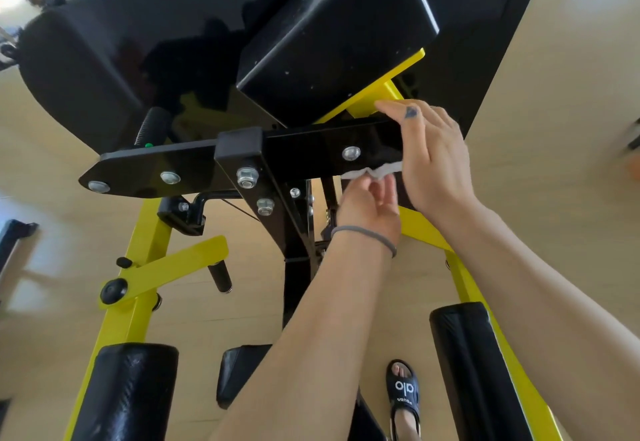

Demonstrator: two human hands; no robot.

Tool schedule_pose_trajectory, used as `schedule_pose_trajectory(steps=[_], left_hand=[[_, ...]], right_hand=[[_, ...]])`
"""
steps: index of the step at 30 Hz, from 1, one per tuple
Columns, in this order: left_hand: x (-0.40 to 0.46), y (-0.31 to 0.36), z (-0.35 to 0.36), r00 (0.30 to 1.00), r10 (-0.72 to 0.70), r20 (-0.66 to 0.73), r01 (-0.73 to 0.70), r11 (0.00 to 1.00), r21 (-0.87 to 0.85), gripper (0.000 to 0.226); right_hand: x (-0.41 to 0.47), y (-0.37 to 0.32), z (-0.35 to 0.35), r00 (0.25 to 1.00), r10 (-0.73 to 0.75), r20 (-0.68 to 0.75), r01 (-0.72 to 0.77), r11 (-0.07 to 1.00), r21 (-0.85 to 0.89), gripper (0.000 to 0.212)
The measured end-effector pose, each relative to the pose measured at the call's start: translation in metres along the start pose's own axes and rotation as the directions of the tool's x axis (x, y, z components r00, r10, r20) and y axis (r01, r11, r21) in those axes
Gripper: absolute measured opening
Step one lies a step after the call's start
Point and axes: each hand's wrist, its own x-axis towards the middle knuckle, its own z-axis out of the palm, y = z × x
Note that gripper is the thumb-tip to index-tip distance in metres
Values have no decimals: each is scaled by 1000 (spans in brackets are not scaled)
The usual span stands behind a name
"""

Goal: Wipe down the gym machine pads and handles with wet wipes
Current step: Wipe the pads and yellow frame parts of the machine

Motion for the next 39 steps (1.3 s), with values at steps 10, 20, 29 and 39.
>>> schedule_pose_trajectory(steps=[10,20,29,39], left_hand=[[-10,12,11,919,366,-146,-194,742,642,35],[-18,-35,44,998,-58,-14,59,986,154,22],[-31,-18,40,999,53,-4,-51,966,254,19],[-46,-17,59,971,126,204,-185,934,307,31]], right_hand=[[9,7,-31,925,269,269,-369,809,458,66],[11,9,-37,913,282,294,-398,774,492,66],[8,5,-31,915,313,255,-402,776,487,63],[10,2,-28,888,396,234,-459,745,484,65]])
